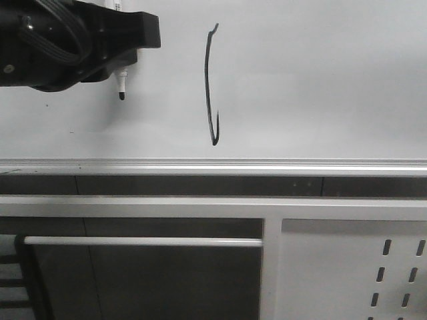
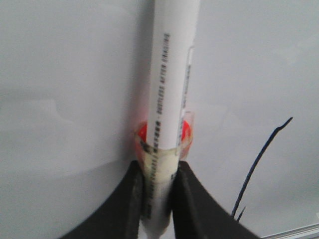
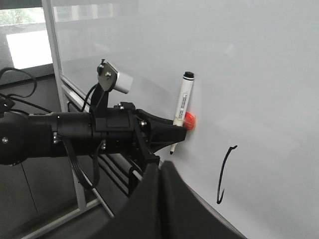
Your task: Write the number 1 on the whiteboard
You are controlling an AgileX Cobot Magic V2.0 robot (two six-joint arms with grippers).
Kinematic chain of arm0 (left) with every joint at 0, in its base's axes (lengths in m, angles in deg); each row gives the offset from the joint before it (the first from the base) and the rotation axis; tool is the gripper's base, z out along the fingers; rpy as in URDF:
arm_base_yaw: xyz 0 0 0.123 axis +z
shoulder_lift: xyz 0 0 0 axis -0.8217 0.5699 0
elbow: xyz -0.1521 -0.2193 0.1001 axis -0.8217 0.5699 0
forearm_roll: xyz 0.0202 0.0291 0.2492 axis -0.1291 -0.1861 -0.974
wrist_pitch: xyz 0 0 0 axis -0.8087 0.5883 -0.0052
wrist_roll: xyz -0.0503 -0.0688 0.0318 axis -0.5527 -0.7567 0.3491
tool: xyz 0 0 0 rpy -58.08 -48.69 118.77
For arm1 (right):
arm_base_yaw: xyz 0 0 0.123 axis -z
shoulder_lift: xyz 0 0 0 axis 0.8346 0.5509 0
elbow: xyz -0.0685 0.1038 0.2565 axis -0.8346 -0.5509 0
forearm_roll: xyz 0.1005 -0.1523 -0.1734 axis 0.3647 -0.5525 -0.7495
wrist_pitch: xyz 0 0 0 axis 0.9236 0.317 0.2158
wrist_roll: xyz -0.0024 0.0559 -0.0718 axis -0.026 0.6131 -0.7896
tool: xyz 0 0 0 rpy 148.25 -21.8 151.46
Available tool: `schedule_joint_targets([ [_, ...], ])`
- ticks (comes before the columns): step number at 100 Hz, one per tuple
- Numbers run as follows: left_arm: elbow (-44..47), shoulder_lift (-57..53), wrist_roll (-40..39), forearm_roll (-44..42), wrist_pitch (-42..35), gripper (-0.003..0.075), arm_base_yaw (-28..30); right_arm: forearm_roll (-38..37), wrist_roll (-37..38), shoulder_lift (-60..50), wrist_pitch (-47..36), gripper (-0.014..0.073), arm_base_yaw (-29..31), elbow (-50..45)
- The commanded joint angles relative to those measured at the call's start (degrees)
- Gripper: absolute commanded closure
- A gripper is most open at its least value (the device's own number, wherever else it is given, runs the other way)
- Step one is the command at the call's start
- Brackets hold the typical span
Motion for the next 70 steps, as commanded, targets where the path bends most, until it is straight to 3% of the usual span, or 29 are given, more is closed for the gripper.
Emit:
schedule_joint_targets([
  [1,-1.9,-1.2,-0.7,0.6,-3.8,0.0678,0.4,-0.9,0.1,-0.1,2.3,0.066,0.0,1.4],
  [13,-1.9,-1.2,-0.7,0.6,-3.8,0.062,0.4,-0.9,0.1,-0.1,2.3,0.066,0.0,1.4],
  [36,-1.9,-1.2,-0.7,0.6,-3.8,0.0596,0.4,-0.9,0.1,-0.1,2.3,0.066,0.0,1.4],
  [55,-1.9,-1.2,-0.7,0.6,-3.8,0.0465,0.4,-0.9,0.1,-0.1,2.3,0.066,0.0,1.4],
  [70,-1.9,-1.2,-0.7,0.6,-4.0,0.0468,0.4,-0.9,0.1,-0.1,2.3,0.066,0.0,1.4],
])
